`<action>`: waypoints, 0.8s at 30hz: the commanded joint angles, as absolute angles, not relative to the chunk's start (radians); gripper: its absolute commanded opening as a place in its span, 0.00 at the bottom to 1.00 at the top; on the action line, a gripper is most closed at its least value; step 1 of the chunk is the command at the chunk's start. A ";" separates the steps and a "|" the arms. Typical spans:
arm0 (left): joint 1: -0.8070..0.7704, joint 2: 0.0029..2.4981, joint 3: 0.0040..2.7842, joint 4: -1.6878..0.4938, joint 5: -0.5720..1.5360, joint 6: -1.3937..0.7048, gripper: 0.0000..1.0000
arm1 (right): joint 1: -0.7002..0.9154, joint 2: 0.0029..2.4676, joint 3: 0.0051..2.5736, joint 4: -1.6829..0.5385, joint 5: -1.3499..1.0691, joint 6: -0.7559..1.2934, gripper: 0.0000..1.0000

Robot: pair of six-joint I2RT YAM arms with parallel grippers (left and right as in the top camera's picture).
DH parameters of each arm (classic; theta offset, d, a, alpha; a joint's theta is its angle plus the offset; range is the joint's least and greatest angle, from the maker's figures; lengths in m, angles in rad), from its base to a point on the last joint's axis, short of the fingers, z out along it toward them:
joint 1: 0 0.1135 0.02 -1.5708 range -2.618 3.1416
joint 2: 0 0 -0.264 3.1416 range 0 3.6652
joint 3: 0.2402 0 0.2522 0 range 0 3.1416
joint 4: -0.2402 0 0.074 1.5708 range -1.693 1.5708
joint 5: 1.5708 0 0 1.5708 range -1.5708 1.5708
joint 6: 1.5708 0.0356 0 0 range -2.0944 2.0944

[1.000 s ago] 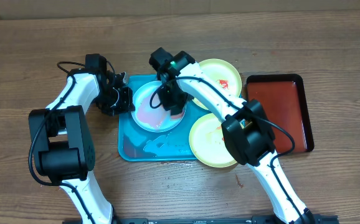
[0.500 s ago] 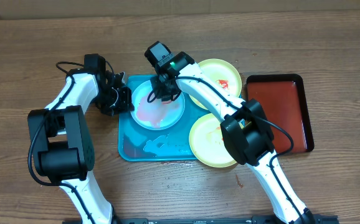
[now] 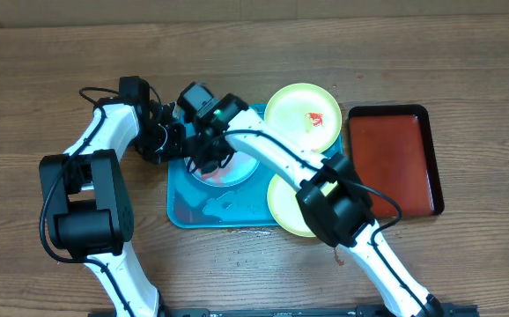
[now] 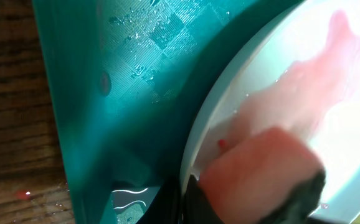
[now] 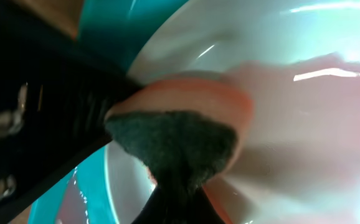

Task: Clean dirty plates on tray and stack at the side
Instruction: 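Scrub the white plate with the sponge while left gripper holds rim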

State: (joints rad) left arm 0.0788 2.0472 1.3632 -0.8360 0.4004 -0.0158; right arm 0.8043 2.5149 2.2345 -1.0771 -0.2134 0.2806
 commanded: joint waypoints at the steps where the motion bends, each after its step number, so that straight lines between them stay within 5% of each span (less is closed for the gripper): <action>1: 0.080 2.055 1.362 -0.830 0.416 0.000 0.04 | 0.793 2.531 2.244 -1.083 -0.188 0.257 0.04; 15: 0.080 2.055 1.362 -0.830 0.416 0.000 0.04 | 0.755 2.531 2.245 -1.159 0.295 0.319 0.04; 24: 0.080 2.055 1.362 -0.829 0.416 0.000 0.04 | 0.760 2.531 2.245 -1.325 0.080 0.349 0.04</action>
State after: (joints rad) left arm 0.0715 2.0472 1.3632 -0.8307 0.4171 -0.0158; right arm 0.7662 2.5164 2.2402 -1.2991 0.1825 0.3439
